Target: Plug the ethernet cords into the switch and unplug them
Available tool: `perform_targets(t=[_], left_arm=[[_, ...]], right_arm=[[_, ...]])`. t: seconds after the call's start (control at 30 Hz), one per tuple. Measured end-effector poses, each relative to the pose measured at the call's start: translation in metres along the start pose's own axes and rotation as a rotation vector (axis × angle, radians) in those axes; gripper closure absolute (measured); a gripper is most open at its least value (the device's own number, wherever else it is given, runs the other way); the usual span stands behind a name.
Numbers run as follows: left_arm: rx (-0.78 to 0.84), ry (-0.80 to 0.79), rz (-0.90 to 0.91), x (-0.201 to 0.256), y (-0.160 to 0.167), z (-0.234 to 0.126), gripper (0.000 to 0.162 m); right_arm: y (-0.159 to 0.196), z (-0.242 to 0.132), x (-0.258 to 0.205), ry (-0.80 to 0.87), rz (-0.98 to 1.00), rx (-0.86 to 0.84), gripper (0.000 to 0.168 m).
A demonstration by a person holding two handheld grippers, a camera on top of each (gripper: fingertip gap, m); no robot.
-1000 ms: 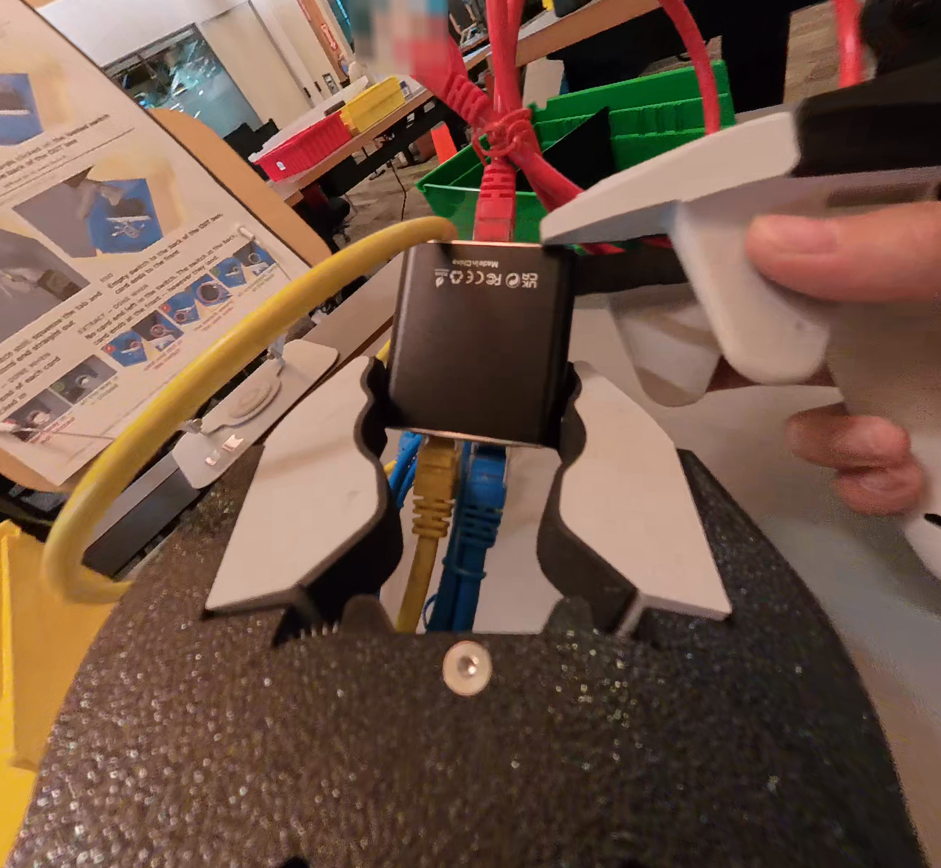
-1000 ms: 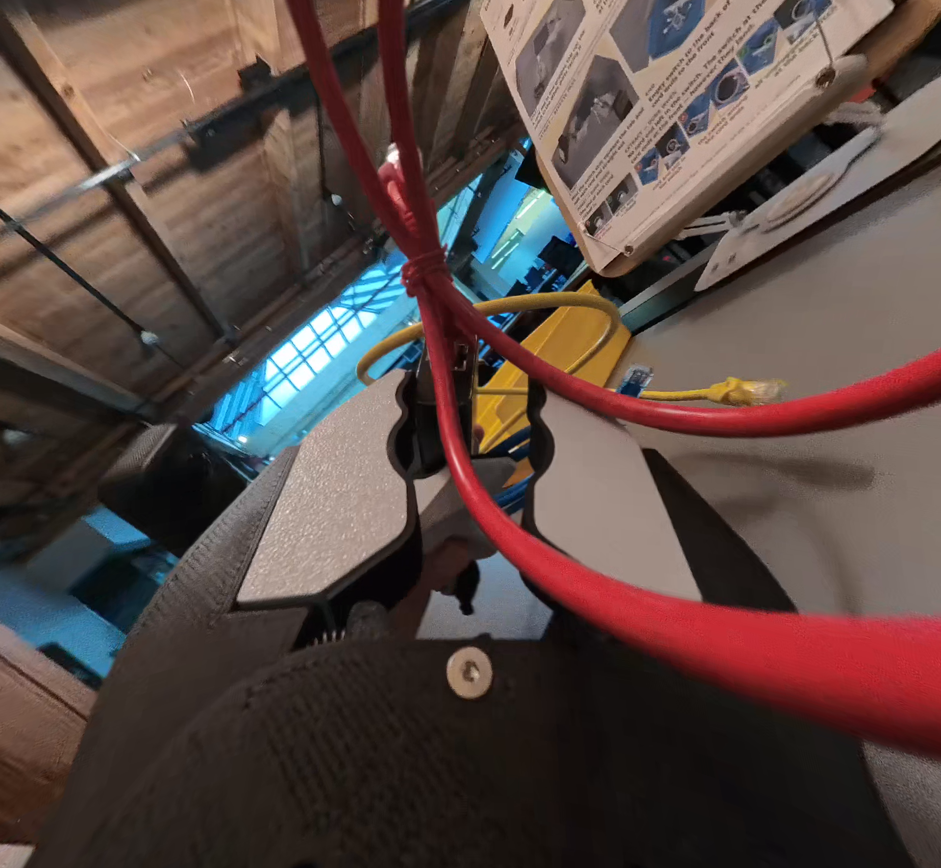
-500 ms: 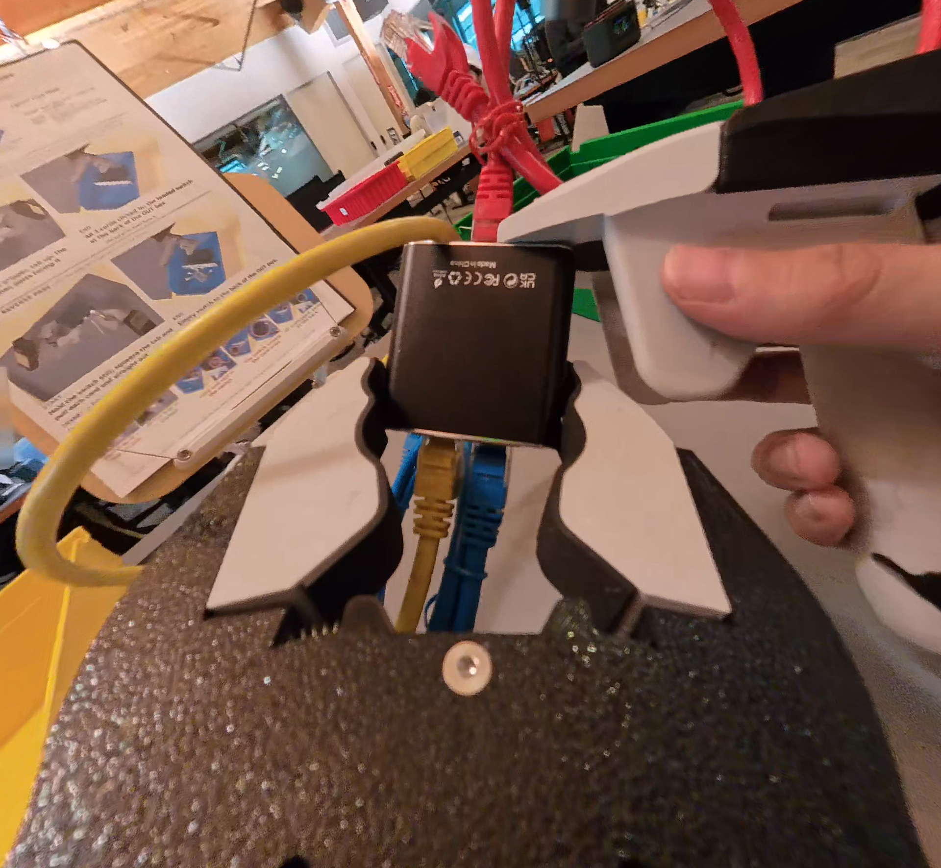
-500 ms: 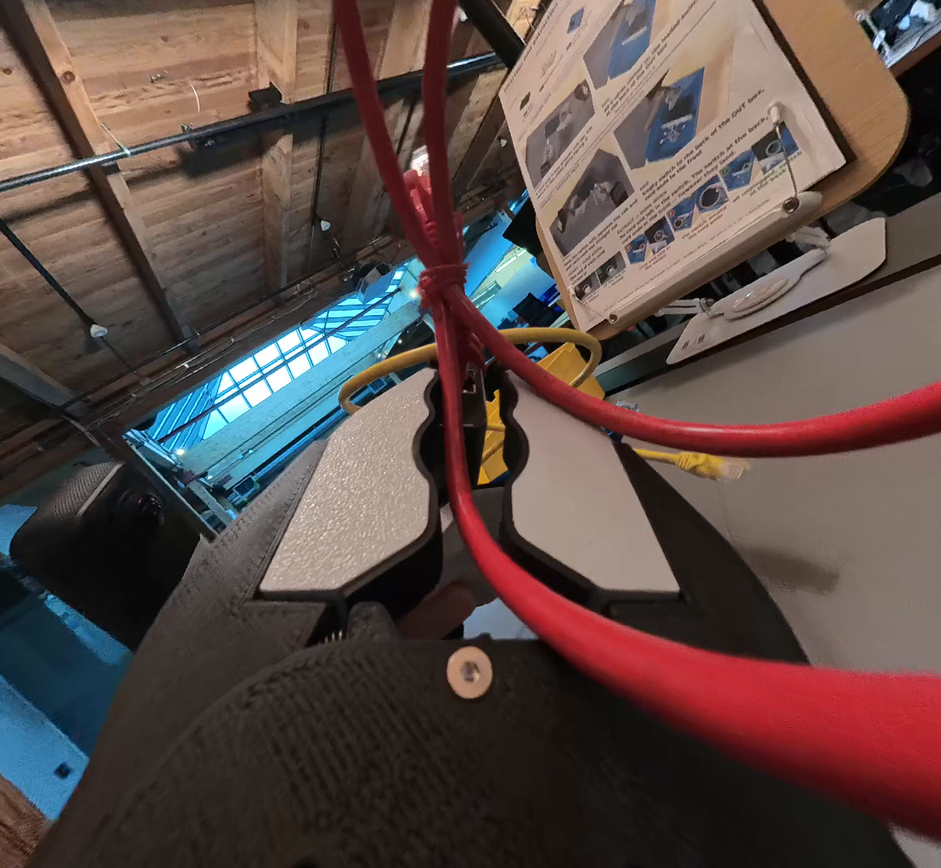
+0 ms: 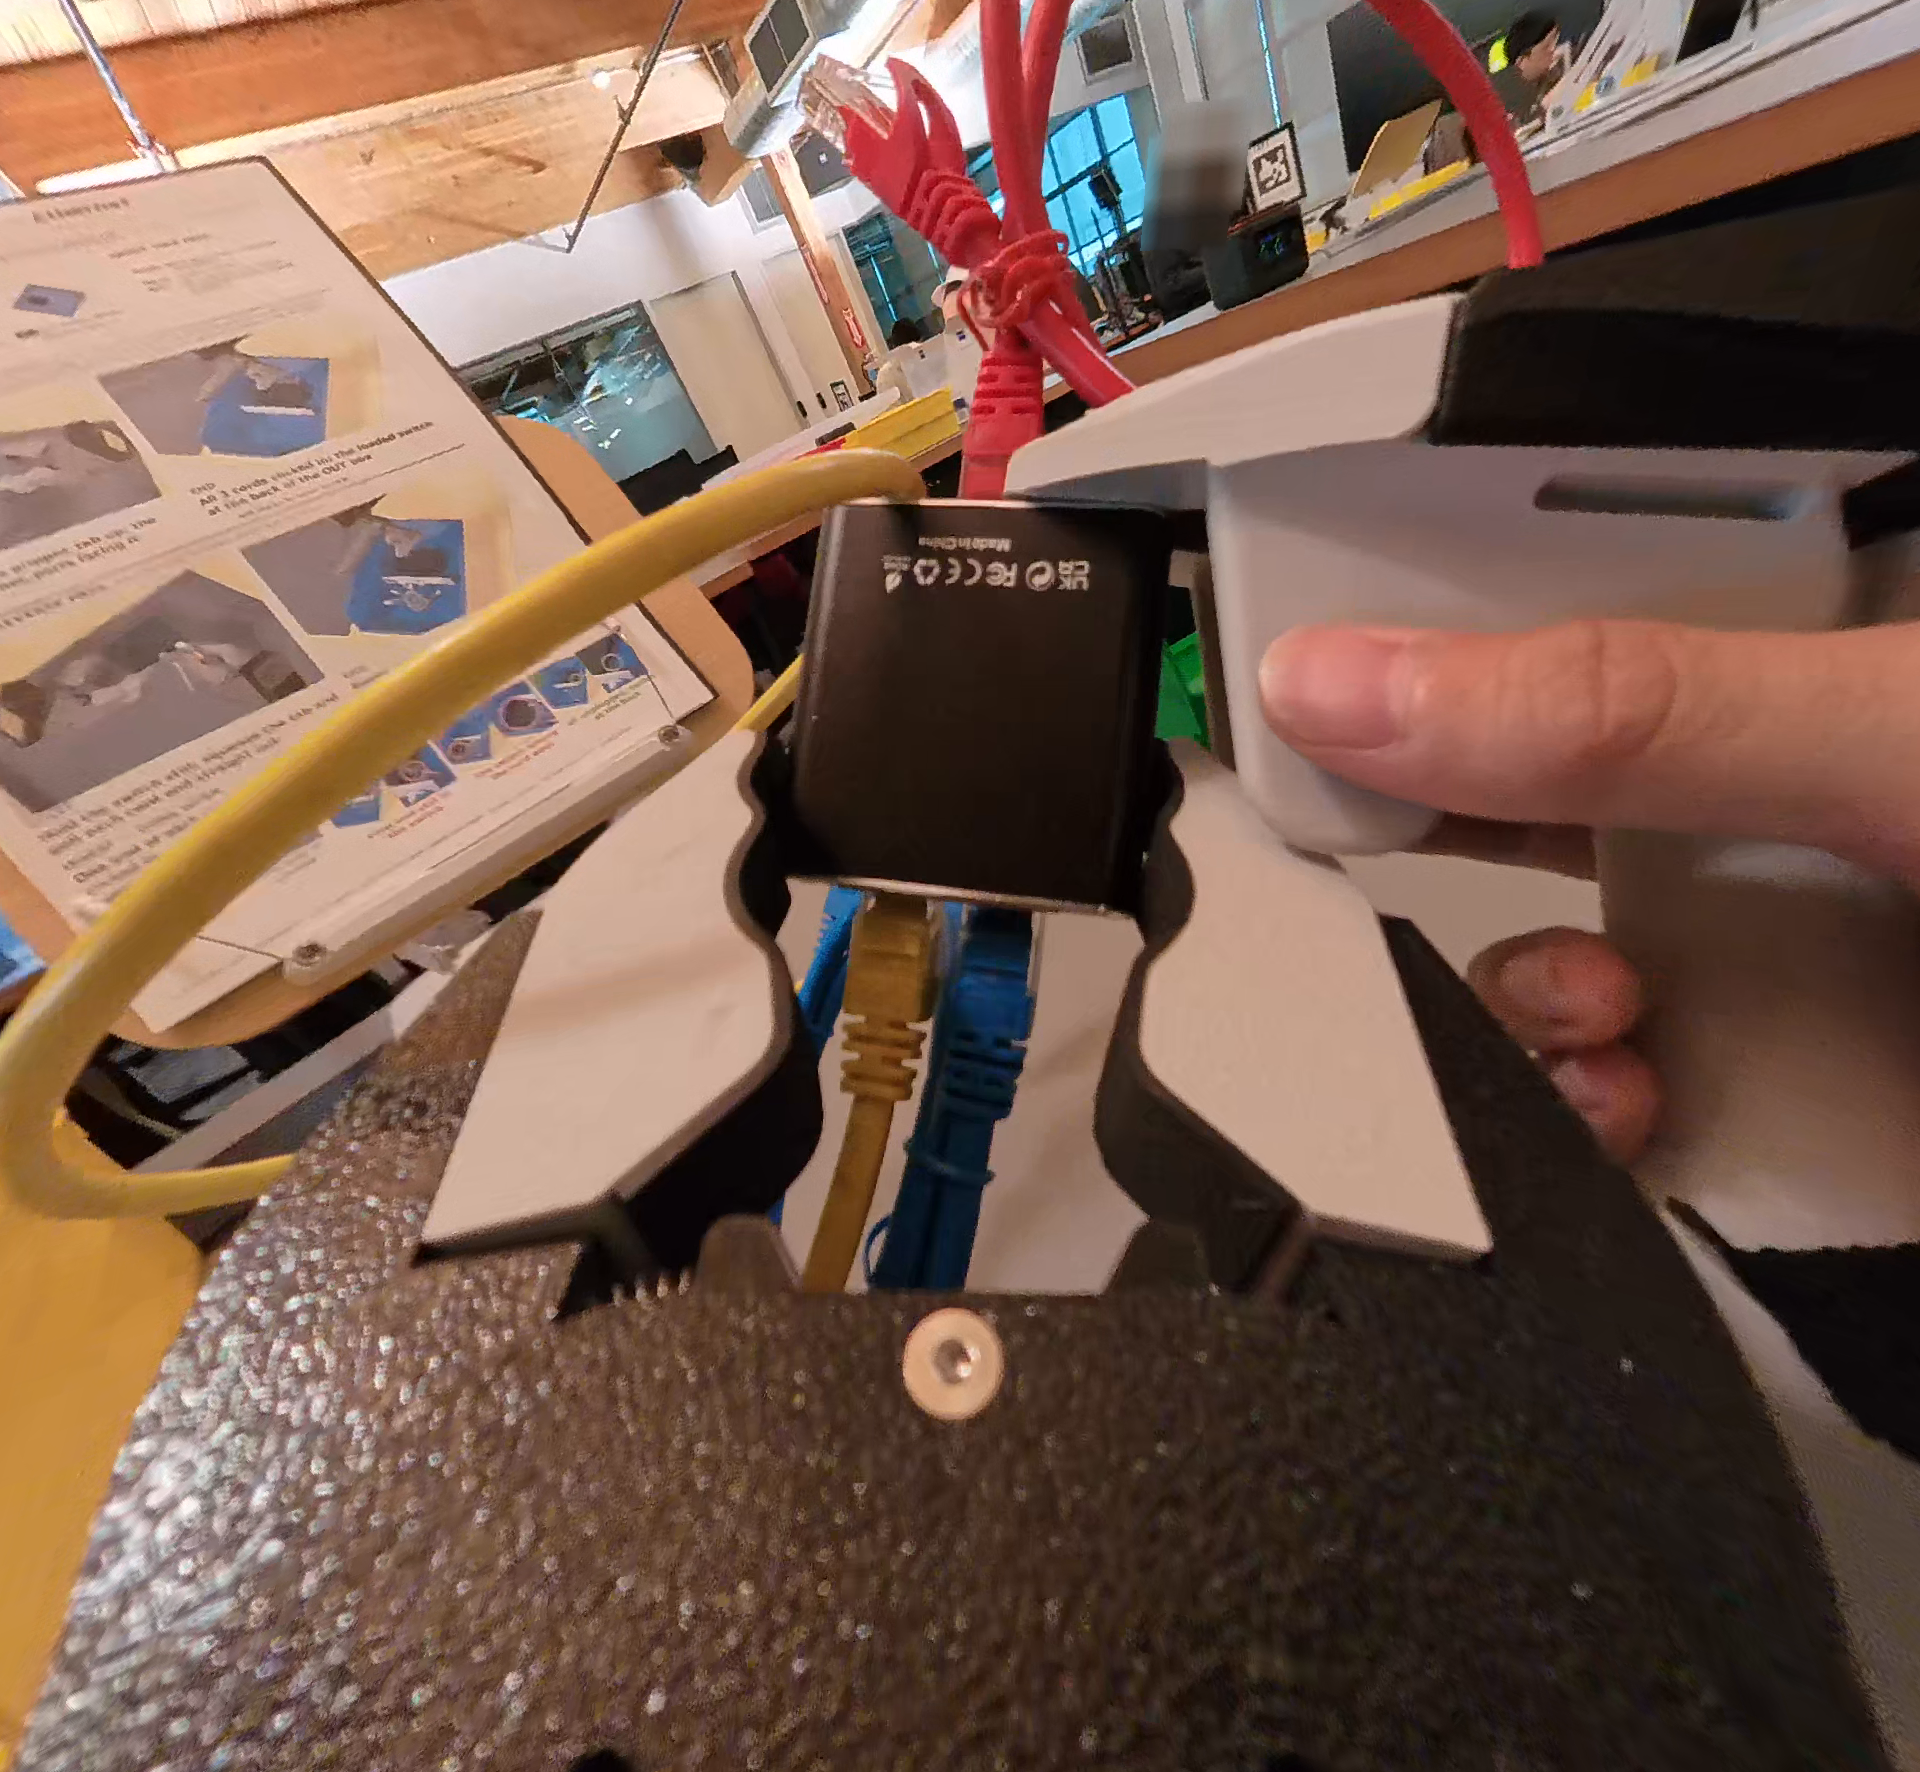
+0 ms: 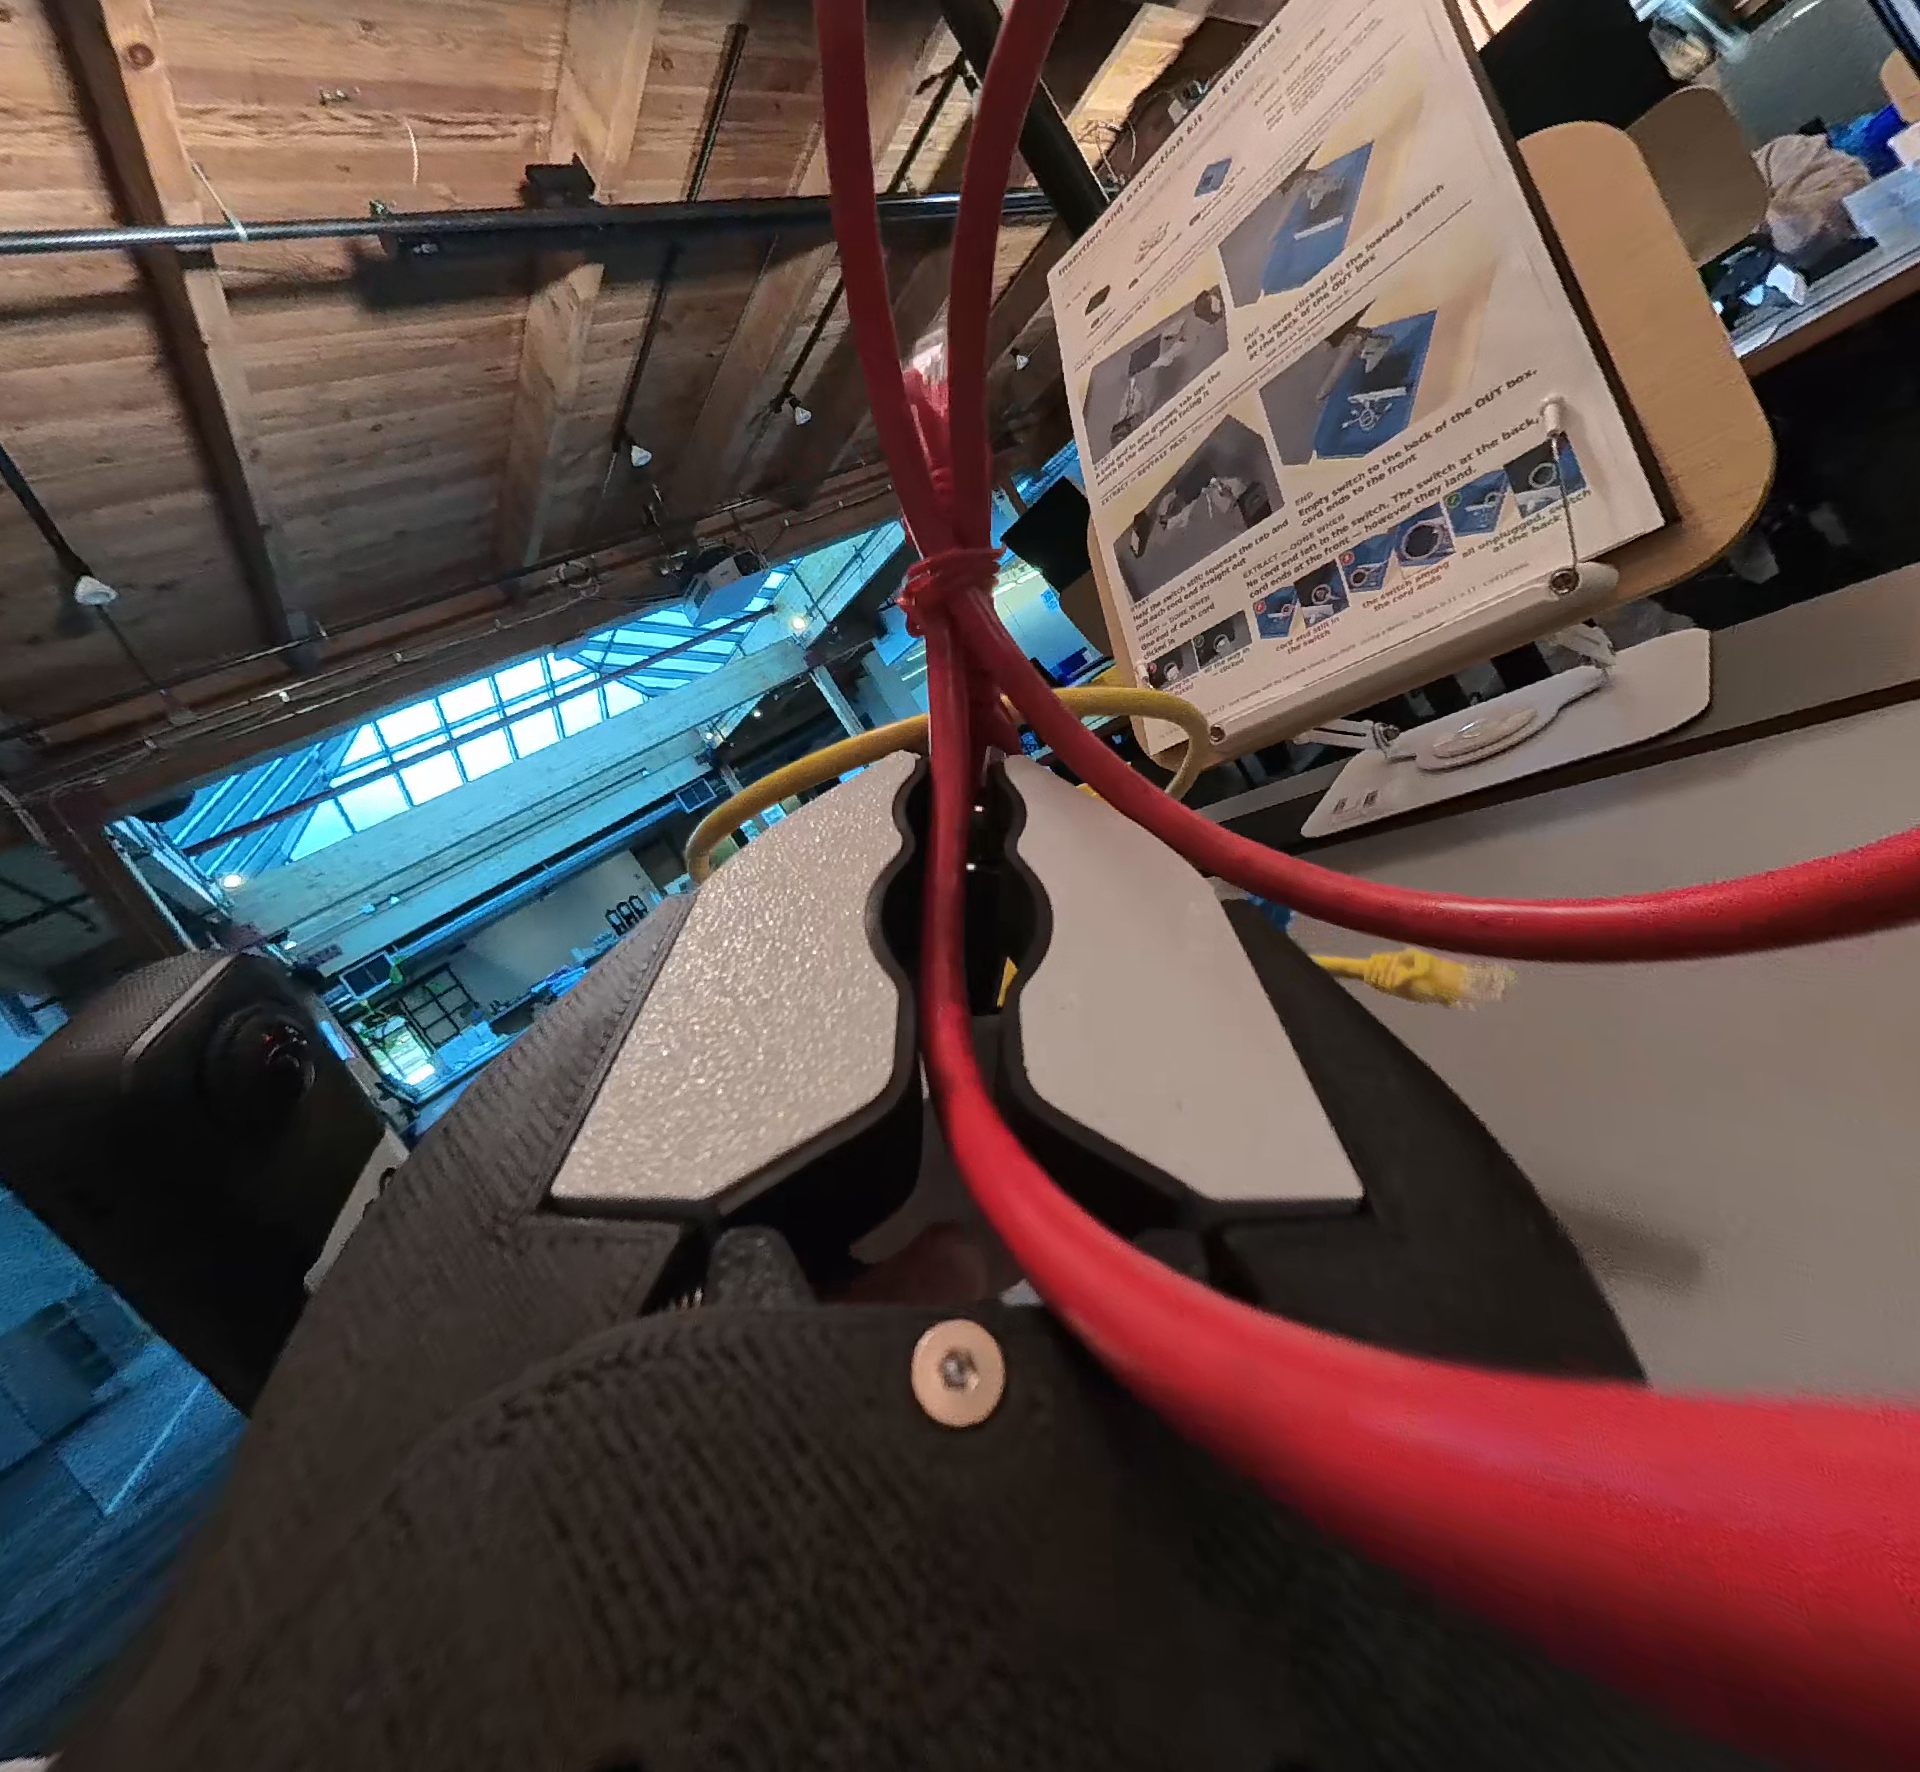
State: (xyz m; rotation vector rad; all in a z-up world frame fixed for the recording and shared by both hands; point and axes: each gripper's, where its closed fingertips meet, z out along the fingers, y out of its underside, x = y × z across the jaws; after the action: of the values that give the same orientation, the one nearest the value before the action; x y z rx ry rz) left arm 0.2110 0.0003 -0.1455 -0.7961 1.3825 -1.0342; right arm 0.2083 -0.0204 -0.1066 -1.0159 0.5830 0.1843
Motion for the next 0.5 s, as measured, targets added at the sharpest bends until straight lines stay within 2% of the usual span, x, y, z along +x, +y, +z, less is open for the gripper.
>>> perform_targets(t=[0.23, 0.3, 0.37, 0.5], left_arm=[[0.001, 0.051, -0.162, 0.006, 0.005, 0.003, 0.097], [0.006, 0.038, -0.157, 0.006, 0.004, 0.003, 0.097], [0.013, 0.028, -0.139, 0.005, 0.003, 0.003, 0.097], [0.031, 0.028, -0.114, 0.006, -0.002, 0.004, 0.097]], right_arm=[[0.002, 0.001, 0.003, 0.028, -0.026, -0.088, 0.157], [0.002, 0.001, 0.005, 0.051, -0.063, -0.113, 0.156], [0.000, -0.001, 0.012, 0.118, -0.100, -0.123, 0.142], [-0.004, -0.001, 0.009, 0.102, -0.080, -0.091, 0.143]])
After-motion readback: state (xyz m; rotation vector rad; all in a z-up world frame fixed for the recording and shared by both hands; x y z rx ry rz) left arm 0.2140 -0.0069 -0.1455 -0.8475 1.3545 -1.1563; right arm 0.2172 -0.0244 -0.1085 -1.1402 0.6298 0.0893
